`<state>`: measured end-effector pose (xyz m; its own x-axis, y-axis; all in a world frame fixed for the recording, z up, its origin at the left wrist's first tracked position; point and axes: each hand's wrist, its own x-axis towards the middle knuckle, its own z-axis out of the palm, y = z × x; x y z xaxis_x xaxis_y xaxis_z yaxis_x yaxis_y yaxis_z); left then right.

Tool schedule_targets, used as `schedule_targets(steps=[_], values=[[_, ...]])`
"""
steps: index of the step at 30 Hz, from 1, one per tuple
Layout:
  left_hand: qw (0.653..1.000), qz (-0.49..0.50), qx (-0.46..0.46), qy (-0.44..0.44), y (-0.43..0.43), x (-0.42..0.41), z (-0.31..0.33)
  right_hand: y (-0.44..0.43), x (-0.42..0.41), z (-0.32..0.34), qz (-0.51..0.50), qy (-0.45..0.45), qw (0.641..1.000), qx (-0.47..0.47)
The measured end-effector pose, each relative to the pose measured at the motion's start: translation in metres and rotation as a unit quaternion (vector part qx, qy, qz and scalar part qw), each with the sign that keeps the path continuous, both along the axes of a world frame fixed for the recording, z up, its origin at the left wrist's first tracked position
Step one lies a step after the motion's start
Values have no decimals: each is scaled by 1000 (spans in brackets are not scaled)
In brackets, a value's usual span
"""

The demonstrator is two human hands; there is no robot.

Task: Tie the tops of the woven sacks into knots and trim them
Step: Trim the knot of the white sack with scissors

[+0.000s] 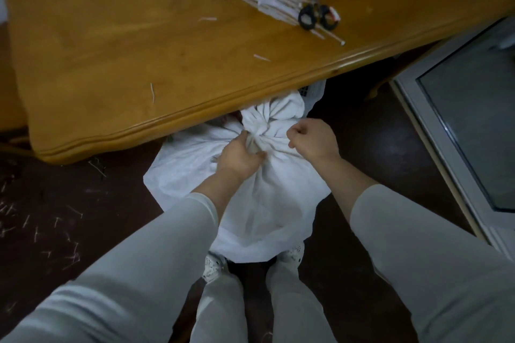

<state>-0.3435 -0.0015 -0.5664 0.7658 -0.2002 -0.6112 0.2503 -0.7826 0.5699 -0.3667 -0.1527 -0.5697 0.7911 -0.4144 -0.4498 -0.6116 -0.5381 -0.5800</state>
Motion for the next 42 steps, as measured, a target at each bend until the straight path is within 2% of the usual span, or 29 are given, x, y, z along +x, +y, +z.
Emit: schedule_targets(steps=[5, 9, 15, 22, 25, 30, 36, 39, 42], values=[[987, -130, 85, 42, 0, 11, 8, -27, 37, 40, -45, -149, 981, -114], [974, -158, 159, 33, -1, 16, -1, -56, 74, 50, -28, -204, 963, -172], [977, -145, 155, 34, -6, 15, -1, -68, 120, 46, 51, -163, 967, -190], [960, -166, 225, 0, -16, 13, -6, -68, 146, 52, 36, -97, 963, -249], [955, -160, 249, -11, -16, 11, -9, -74, 149, 55, -27, -94, 972, -212], [957, -147, 250, -20, -16, 8, -12, -78, 155, 64, -63, -90, 986, -125], [956, -145, 252, -22, -13, -1, -11, -82, 132, 72, -132, -136, 980, -58], [956, -148, 252, -34, -10, -8, -10, -77, 114, 77, -190, -170, 966, 53], [955, -153, 253, -31, -7, -15, -9, -70, 93, 83, -259, -204, 925, 190]])
